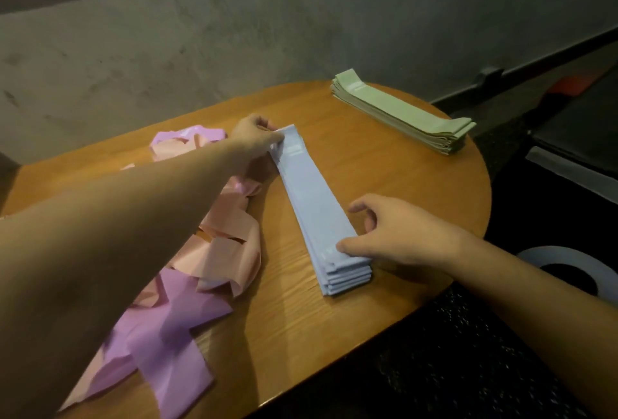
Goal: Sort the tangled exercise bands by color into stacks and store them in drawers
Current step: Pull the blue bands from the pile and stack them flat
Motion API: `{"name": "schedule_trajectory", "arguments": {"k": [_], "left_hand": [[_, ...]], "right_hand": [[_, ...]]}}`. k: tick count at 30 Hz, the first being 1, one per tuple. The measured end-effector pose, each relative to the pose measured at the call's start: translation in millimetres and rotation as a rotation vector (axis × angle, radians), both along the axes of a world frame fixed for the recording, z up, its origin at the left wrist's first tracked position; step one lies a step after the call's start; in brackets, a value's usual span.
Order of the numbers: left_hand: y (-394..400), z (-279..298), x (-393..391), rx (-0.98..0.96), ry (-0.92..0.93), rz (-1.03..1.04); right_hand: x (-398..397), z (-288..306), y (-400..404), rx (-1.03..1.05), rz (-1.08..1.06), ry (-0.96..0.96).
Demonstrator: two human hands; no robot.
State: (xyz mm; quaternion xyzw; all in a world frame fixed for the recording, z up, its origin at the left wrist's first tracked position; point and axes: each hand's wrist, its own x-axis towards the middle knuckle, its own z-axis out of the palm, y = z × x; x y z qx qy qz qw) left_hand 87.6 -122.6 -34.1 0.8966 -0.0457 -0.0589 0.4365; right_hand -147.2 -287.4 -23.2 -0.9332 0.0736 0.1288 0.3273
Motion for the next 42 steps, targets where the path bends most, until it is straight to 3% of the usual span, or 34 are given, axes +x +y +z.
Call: {"name": "schedule_trajectory", "arguments": {"k": [7,12,18,25,29,34,38,42], "left_hand": [[-4.2,26.4,4.5,0.295,0.252,-0.319],[-6.8,37.1,17.3,0.433,0.291,-0.403],[-0.8,46.2,13.9,0.556,0.048,-0.508],[42.4,78.0,-15.1,0.395,-0.228,-0.540],[69.1,84.0,-23.7,0.383,-0.344,-0.608],[93.9,84.4,-44.0,0.432,-0.672,-0.611],[111.3,83.0,-52.7,0.375,-0.720,-0.495],[113.8,75.5,-63.3,0.245,-0.666,-0.433]], "right_hand": [[-1.7,-5.2,0.4,-0.062,-0.051,0.060],[-6.9,-7.2,10.6,-0.105,-0.053,0.016],[-11.4,-3.3,17.1,-0.181,-0.035,-0.005],[-21.3,-6.7,26.0,-0.126,-0.095,-0.040],[-23.7,-7.1,36.3,-0.213,-0.070,-0.042],[-25.7,-8.4,41.0,-0.009,-0.123,-0.063],[-27.3,-11.2,36.9,0.186,-0.114,-0.107],[-28.8,-0.4,9.7,0.029,-0.044,-0.259]]}}
